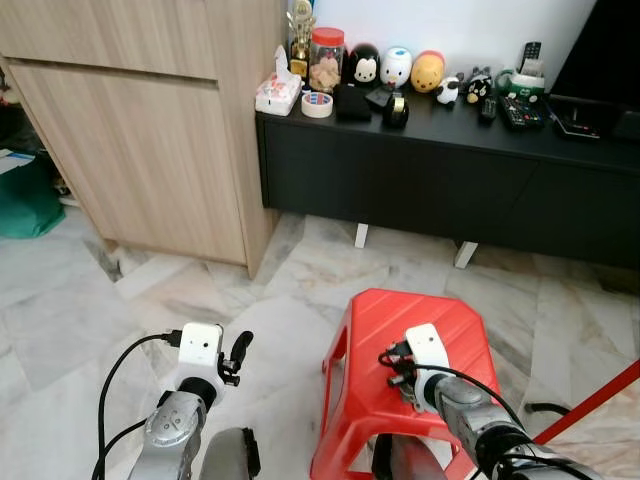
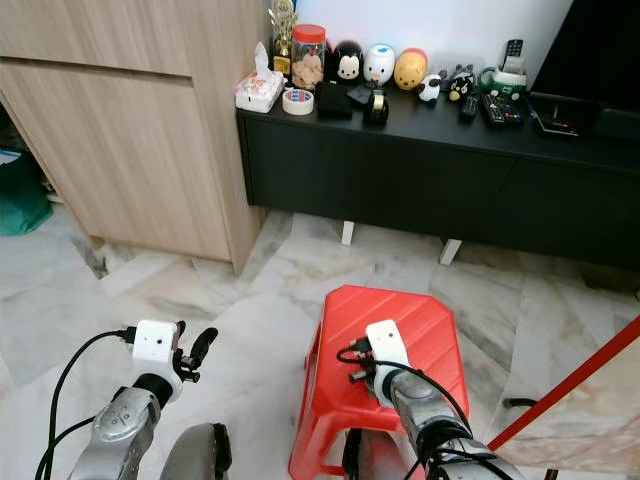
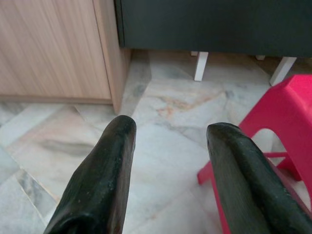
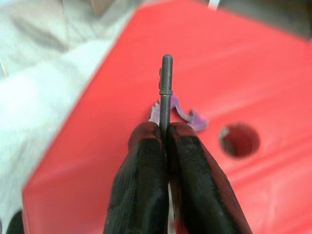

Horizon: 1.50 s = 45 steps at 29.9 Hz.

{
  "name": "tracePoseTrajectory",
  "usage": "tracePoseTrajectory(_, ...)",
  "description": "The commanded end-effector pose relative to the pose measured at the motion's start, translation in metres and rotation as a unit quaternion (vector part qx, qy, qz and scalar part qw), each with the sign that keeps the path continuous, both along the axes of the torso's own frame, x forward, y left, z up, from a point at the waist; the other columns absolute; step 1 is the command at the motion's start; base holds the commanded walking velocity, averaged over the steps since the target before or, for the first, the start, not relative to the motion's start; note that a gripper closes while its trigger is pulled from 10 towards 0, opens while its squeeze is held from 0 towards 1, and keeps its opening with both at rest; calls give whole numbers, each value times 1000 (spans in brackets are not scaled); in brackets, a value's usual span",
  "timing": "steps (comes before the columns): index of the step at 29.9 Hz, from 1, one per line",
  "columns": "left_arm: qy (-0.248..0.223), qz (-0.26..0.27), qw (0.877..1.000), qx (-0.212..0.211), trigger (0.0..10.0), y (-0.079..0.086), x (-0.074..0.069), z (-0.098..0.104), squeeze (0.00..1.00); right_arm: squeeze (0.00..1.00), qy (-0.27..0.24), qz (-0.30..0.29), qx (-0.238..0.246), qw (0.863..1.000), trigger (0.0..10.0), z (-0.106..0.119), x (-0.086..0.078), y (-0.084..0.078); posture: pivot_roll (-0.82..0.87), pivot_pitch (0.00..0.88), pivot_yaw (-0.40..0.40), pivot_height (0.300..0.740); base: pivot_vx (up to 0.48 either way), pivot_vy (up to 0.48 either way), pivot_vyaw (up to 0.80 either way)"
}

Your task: Hang keys on a hook

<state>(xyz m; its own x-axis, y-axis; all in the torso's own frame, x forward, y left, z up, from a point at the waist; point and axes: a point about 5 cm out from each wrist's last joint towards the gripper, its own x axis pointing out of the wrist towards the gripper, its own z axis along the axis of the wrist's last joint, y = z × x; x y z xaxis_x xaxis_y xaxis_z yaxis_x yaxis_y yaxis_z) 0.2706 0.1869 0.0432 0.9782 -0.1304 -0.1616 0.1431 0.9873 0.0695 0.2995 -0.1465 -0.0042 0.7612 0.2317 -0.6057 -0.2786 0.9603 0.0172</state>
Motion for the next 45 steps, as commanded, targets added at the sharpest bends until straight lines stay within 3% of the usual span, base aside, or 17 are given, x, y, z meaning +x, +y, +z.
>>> tracePoseTrajectory(1, 4, -7, 1000, 12, 10000, -2, 1, -2, 0, 0, -22, -11, 10, 1000, 0, 5, 4, 0, 85, 2, -88, 594, 0, 0, 0)
tracePoseTrajectory(2, 4, -7, 1000, 12, 10000, -2, 1, -2, 0, 0, -28, -17, 16, 999, 3843, 6, 4, 0, 84, 0, -88, 594, 0, 0, 0)
tracePoseTrajectory(3, 3, -6, 1000, 12, 10000, -2, 2, -2, 0, 0, -37, -22, 23, 999, 10000, 7, 4, 1, 82, 0, -89, 594, 0, 0, 0)
tracePoseTrajectory(9, -7, 4, 1000, 16, 10000, -1, 5, 0, 0, 0, -105, -57, 29, 992, 10000, 15, 7, -3, 76, 0, -89, 594, 0, 0, 0)
tracePoseTrajectory(14, -23, 13, 1000, 11, 10000, -2, 12, 5, 0, 0, -180, -101, 50, 977, 10000, 32, 12, -13, 58, 0, -91, 598, 0, 0, 0)
tracePoseTrajectory(37, -31, 5, 999, 8, 10000, -4, 16, 5, 0, 0, -142, -81, 42, 986, 10000, 21, 8, -11, 63, 0, -92, 738, 0, 0, 0)
tracePoseTrajectory(45, -29, -4, 1000, 6, 10000, -4, 14, 4, 0, 0, -123, -65, 35, 990, 10000, 17, 5, -8, 66, 0, -93, 740, 0, 0, 0)
